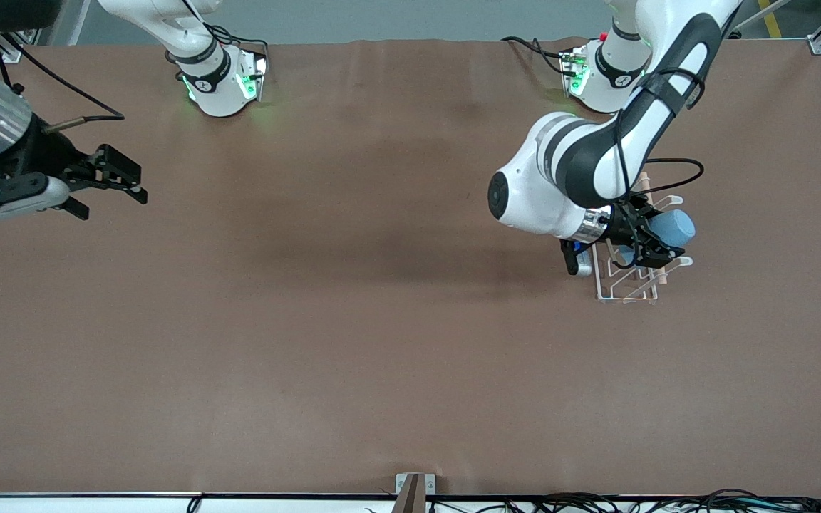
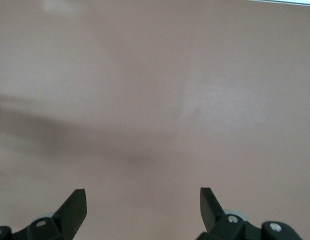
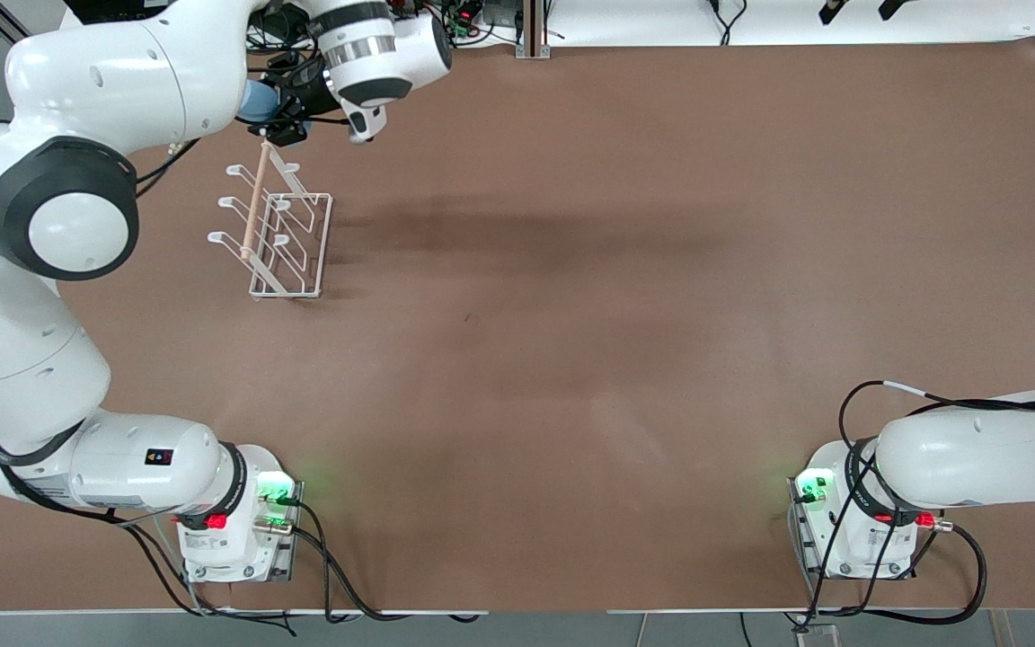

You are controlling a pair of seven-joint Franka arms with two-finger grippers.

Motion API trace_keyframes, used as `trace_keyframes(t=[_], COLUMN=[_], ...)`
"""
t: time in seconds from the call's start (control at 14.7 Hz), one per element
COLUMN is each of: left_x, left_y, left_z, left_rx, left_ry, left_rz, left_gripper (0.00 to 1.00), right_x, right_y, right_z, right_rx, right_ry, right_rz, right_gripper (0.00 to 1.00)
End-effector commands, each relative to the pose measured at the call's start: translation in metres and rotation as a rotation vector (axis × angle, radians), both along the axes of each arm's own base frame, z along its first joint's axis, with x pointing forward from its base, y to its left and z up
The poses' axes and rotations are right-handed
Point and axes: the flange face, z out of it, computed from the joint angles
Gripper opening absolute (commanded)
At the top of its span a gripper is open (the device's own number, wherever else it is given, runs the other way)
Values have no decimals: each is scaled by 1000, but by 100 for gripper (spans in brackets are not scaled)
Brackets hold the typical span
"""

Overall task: Hang cup on cup holder
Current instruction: 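Lower the blue cup onto a holder hook with the left gripper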

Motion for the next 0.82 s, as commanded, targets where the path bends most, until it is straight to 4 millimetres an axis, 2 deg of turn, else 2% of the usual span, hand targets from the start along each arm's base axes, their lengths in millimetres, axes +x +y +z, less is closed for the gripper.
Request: trace_keyframes(t=[0.0,0.07,0.2,0.27,0.41,0.54,0.75], left_x=[-4,-4,-4,-3,-3,-4,-2], left_y=[-2,-2,-2,-2,-1,-1,-1], left_z=[-18,-31,-51,-57,-64,-72,-85], left_rx=[109,138,168,171,178,179,189], left_ry=[32,51,80,84,94,106,115], left_rz=[-36,-36,-43,-47,-53,-54,-66], left_gripper=[31,31,31,31,31,31,31], right_x=[9,12,15,20,22,22,21], right_y=[-11,-16,-23,-29,-49,-51,-62], right_z=[10,19,18,10,11,26,28], right_rx=[-35,-104,-172,-178,-171,-174,-167], right_ry=[-26,-50,-61,-47,-47,-77,-70], right_rz=[-47,-39,-47,-52,-82,-53,-74], right_gripper=[100,100,100,100,100,100,100])
